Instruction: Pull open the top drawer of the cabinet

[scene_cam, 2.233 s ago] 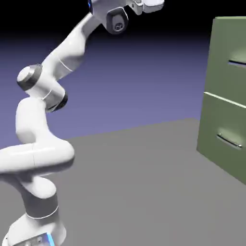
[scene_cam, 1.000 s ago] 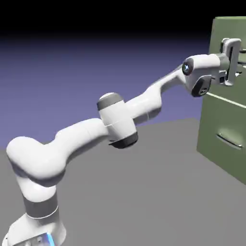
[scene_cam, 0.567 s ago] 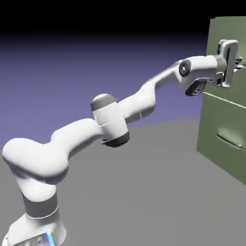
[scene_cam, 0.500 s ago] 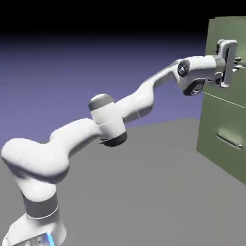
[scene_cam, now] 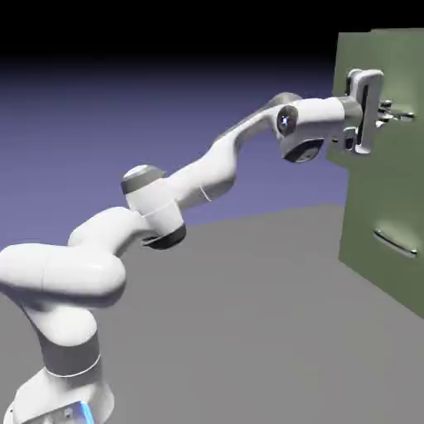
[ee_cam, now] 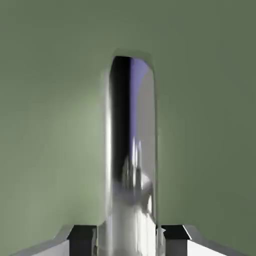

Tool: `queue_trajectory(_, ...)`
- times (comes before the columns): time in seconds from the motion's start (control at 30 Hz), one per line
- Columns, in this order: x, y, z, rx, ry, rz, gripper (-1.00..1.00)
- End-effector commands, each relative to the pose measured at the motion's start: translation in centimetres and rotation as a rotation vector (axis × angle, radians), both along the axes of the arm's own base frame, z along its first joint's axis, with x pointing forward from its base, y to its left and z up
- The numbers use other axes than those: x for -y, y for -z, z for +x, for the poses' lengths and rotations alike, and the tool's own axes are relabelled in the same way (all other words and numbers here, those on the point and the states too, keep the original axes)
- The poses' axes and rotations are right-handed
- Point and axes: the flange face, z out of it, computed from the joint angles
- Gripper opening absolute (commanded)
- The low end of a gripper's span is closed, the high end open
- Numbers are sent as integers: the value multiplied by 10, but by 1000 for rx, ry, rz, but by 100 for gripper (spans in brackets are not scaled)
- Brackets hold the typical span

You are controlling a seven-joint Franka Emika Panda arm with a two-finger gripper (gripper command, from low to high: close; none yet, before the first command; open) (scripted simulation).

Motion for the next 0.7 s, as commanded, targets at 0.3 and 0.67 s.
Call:
queue_trajectory(0.3,0,0,-87,-1,0,1,-100)
queue_trajectory(0.67,0,0,-176,-1,0,0,100)
